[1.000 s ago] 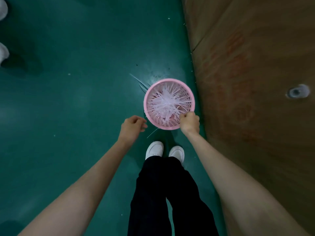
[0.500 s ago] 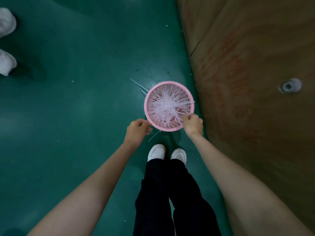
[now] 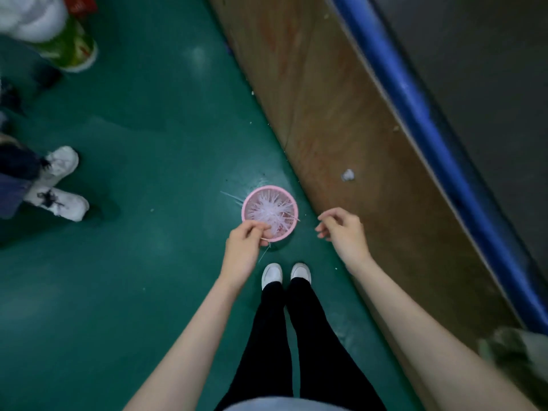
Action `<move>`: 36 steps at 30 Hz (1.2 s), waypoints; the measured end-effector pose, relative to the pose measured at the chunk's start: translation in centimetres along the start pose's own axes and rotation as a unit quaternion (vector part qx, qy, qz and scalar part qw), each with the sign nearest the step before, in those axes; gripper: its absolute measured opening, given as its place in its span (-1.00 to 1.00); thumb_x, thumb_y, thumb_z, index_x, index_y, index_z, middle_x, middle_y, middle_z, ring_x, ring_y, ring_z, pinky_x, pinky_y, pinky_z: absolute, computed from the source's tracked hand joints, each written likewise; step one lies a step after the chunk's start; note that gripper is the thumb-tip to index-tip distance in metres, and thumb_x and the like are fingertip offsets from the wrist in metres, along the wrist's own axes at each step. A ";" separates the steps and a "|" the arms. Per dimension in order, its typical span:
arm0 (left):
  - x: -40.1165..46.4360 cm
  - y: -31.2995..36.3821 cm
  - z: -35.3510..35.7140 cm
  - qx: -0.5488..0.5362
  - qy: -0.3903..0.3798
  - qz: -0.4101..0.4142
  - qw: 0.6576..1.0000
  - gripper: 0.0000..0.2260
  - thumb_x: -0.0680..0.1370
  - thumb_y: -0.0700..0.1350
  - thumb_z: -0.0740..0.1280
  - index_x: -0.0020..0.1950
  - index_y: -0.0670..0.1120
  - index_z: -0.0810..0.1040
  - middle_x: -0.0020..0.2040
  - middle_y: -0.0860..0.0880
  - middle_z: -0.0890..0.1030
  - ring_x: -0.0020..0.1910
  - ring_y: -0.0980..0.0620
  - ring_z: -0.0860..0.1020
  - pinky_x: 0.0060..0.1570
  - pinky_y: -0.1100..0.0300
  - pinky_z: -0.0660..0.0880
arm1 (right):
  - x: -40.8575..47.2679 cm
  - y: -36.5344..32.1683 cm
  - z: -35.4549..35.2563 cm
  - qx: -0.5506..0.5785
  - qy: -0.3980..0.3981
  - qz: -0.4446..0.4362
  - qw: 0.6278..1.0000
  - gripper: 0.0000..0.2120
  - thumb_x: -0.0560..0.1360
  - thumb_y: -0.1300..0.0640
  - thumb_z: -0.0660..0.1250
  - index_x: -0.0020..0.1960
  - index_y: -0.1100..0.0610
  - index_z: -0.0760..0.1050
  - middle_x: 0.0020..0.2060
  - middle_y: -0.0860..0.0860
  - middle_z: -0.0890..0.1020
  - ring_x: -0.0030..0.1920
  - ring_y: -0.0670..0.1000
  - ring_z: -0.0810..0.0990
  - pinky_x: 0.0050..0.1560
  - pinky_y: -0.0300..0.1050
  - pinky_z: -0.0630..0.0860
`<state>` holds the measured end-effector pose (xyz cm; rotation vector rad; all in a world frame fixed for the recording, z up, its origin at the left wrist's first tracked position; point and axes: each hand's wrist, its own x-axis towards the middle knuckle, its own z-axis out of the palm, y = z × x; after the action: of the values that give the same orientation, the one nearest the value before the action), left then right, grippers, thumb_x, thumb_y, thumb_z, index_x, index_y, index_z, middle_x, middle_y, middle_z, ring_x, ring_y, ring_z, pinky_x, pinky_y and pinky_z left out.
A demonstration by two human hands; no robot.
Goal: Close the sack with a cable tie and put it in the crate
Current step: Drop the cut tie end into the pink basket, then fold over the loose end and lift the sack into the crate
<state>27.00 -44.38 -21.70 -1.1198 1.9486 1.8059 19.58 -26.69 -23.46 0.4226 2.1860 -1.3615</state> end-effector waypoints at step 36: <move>-22.2 24.6 35.4 0.198 -0.428 0.463 0.751 -0.83 0.58 -0.21 0.27 -0.09 0.04 0.56 -0.15 0.03 0.63 -0.15 0.16 0.57 -0.07 0.25 0.48 | -23.0 1.9 -39.2 -0.075 0.466 0.017 0.881 -0.42 0.42 -0.06 0.40 0.36 -0.02 0.25 0.27 -0.02 0.31 0.29 0.09 0.31 0.25 0.11 0.30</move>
<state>14.43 -5.15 3.92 0.8863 2.1250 1.5845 28.78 9.55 2.54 1.2522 2.9750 -1.0438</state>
